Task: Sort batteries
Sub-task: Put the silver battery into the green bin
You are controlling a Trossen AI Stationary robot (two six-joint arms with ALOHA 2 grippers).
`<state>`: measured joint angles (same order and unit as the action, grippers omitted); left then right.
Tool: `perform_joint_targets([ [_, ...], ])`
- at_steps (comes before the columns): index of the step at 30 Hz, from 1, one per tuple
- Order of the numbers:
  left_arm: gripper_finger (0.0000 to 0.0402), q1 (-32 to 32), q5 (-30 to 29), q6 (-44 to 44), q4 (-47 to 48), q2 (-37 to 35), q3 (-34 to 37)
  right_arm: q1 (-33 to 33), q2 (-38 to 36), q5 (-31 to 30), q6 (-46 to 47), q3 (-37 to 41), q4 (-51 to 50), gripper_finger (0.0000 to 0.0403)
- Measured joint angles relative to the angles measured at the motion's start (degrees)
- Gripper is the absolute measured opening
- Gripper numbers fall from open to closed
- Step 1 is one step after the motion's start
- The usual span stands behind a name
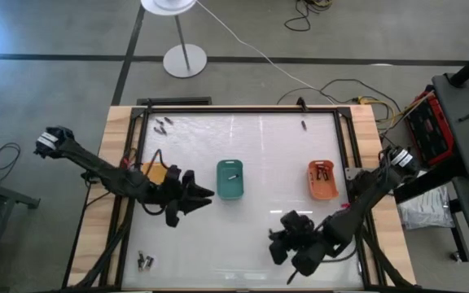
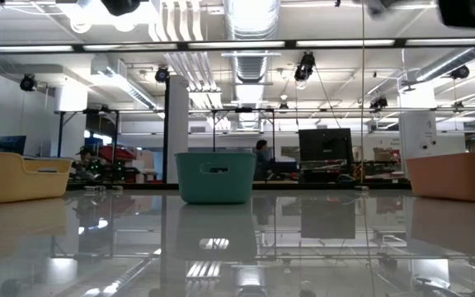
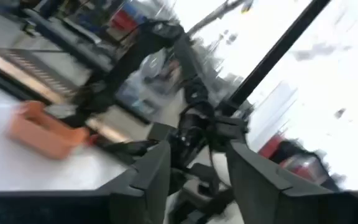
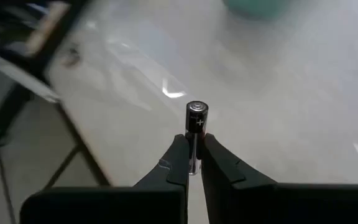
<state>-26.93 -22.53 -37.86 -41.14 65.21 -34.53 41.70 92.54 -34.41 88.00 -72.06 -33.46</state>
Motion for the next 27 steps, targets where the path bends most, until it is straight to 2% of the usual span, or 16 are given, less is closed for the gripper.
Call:
perform_joint_targets([
  [2, 0.0162, 0.0, -0.1, -1.9, -7.1, 2.7, 2.6, -1.3, -1.1, -0.3, -5.6, -1.3, 2.3, 0.0013],
  [5, 0.0198, 0.1, -0.1, -5.4, -11.5, 7.0, 3.1, -3.4, -2.1, -0.3, -13.6, -4.0, 6.7, 0.0013],
  [9, 0.0232, 0.3, -0.5, -9.9, -13.9, 13.1, -0.6, -6.0, -2.2, -0.3, -24.5, -8.3, 12.3, 0.0013],
  [12, 0.0237, 0.1, -0.4, -8.6, -14.2, 16.3, -3.9, -7.5, -2.1, 0.0, -29.3, -11.6, 13.2, 0.0013],
  [20, 0.0232, 0.7, 0.8, -3.0, -14.3, 21.6, -11.1, -9.8, -2.1, 0.4, -29.1, -15.3, 11.2, 0.0013],
  [27, 0.0232, 1.0, 2.6, 1.3, -14.3, 23.5, -16.0, -9.9, -2.2, 0.6, -29.3, -16.7, 11.5, 0.0013],
])
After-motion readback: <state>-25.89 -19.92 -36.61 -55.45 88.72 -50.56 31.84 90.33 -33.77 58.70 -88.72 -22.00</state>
